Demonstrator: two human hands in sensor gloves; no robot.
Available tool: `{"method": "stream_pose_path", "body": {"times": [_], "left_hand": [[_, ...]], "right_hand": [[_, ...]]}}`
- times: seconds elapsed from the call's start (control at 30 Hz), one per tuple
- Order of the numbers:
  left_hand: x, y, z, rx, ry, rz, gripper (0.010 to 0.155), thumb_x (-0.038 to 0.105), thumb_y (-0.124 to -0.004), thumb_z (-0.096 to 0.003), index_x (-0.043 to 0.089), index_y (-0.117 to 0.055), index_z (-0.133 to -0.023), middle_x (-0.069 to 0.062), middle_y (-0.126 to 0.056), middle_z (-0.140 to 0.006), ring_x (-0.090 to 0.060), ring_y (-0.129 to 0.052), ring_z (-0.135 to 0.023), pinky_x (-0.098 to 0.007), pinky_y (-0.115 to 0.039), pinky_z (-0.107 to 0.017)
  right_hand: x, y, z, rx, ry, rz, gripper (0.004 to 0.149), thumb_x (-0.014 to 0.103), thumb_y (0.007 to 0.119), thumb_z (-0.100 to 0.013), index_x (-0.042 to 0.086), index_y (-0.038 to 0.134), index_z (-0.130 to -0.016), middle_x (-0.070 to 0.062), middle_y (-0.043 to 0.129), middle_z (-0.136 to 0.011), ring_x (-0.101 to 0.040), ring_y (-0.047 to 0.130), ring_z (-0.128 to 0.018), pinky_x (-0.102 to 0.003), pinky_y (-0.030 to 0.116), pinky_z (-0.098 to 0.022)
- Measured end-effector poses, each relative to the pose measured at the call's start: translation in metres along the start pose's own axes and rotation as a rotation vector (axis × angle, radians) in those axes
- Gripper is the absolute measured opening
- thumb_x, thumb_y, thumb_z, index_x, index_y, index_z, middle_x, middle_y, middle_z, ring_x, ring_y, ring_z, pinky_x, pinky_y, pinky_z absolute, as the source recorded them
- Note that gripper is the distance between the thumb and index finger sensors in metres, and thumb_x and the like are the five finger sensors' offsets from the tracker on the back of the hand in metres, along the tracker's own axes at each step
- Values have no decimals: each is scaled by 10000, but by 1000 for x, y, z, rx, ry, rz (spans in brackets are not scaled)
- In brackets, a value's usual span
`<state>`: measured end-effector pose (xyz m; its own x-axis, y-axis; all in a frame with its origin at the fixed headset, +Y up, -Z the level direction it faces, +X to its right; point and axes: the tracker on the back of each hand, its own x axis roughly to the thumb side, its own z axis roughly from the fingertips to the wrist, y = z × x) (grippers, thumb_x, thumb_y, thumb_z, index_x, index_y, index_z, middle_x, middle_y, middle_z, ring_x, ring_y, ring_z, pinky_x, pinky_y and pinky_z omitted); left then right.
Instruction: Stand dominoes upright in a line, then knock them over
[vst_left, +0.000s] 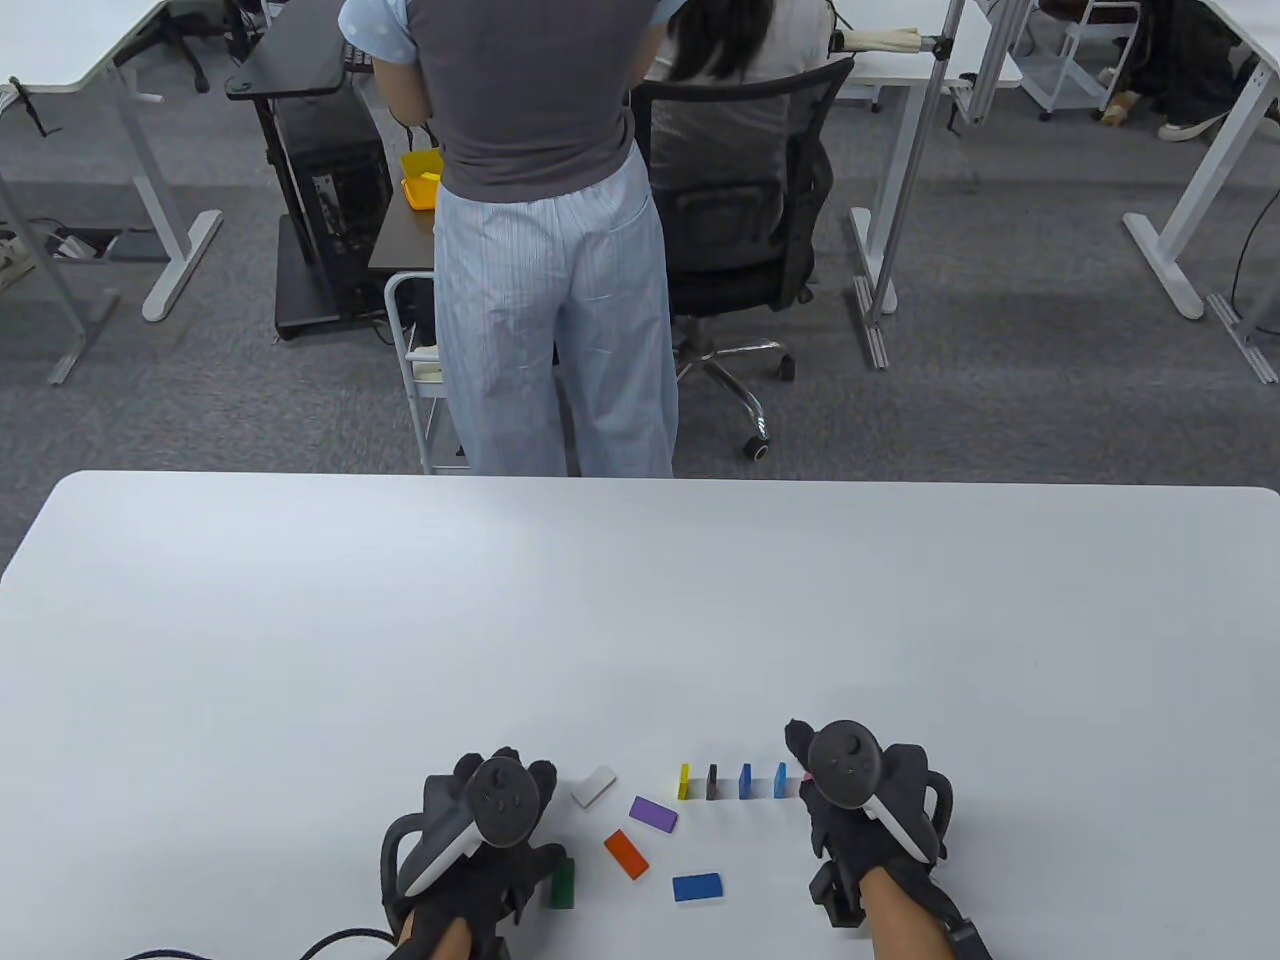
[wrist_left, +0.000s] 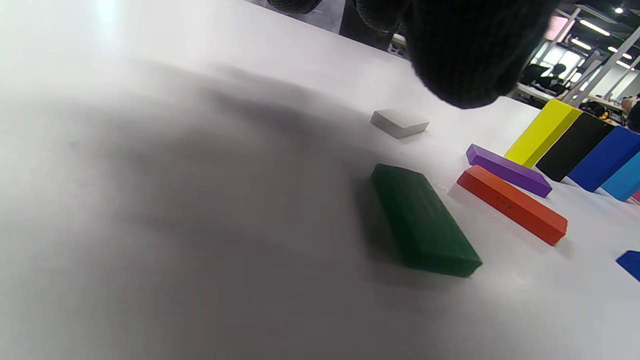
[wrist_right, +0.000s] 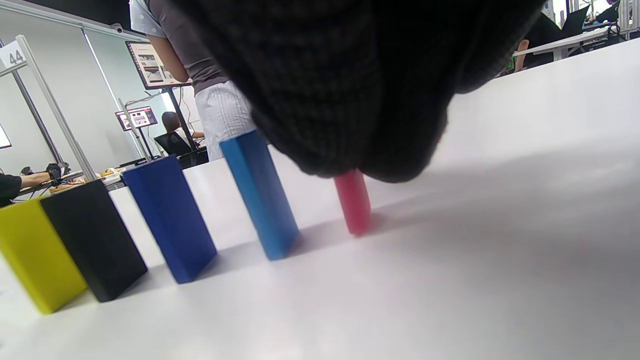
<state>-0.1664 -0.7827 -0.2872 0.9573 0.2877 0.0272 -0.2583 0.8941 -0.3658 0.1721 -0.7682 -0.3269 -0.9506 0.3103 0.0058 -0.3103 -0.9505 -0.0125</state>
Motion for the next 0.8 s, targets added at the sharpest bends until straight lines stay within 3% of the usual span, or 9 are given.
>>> {"method": "stream_pose_path", "body": {"times": [0.37,0.6,0.8], "left_hand": [[0,-1,0,-1,-1,-4,806,525,-831,-377,379,-413,-1050,-76,-339,-1226,-464,-277,-1102,-642,-356,-811],[0,0,0,4,-3,-1,805,528,-828,-378,381,-411,-1050,-74,-341,-1226,-462,-278,-1102,-641,-356,-812],[2,0,0,17,-13,-3,801,531,-821,-380,382,-408,-1050,-73,-338,-1226,-461,-275,-1103,-641,-355,-812]], "right_hand": [[2,1,1,3,2,16,639,204,994,-335,232,783,-937,-64,868,-901,-230,1037,-640,-537,728,-673],[0,-15,5,-14,38,37,749,282,1003,-319,210,706,-1002,-120,761,-993,-308,978,-722,-582,686,-676],[3,-31,12,-79,38,-1,747,322,986,-330,189,703,-1009,-145,744,-1001,-344,950,-751,-596,672,-670]]}}
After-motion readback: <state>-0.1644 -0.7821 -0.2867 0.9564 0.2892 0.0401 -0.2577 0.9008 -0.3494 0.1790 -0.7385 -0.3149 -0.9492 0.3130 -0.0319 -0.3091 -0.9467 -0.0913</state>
